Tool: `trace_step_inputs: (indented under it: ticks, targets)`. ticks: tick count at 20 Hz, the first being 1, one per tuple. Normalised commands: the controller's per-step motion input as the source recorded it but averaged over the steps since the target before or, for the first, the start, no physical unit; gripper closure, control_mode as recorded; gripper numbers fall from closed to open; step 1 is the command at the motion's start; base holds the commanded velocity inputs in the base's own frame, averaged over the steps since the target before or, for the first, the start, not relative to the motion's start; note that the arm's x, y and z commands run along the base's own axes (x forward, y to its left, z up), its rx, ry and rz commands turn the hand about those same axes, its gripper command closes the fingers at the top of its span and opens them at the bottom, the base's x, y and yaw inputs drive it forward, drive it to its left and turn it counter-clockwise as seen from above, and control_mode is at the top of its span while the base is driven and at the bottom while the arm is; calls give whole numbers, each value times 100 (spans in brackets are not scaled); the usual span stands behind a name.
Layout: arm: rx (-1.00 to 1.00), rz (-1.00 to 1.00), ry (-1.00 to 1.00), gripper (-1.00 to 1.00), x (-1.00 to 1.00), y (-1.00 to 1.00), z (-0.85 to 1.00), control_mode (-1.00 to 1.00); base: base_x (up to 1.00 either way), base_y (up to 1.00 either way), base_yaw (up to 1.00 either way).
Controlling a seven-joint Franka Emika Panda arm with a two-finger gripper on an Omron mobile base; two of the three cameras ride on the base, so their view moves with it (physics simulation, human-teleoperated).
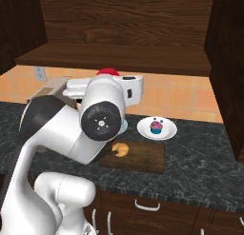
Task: From the different types of pastries on the counter, select a croissant and place it on the cutting board. Then retrieve a jar of jam from the cabinet and place it alongside the croissant on the cutting board.
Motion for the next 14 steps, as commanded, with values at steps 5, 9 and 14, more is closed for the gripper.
trace_step_inputs:
  ticks: [5, 9, 14]
  targets:
    - [-15, 24, 1, 100, -39, 45, -64, -100, 0, 0, 0]
    - [-16, 13, 12, 100, -6, 71, -56, -100, 0, 0, 0]
    - [-10, 9, 9, 100, 0, 48, -53, -100, 0, 0, 0]
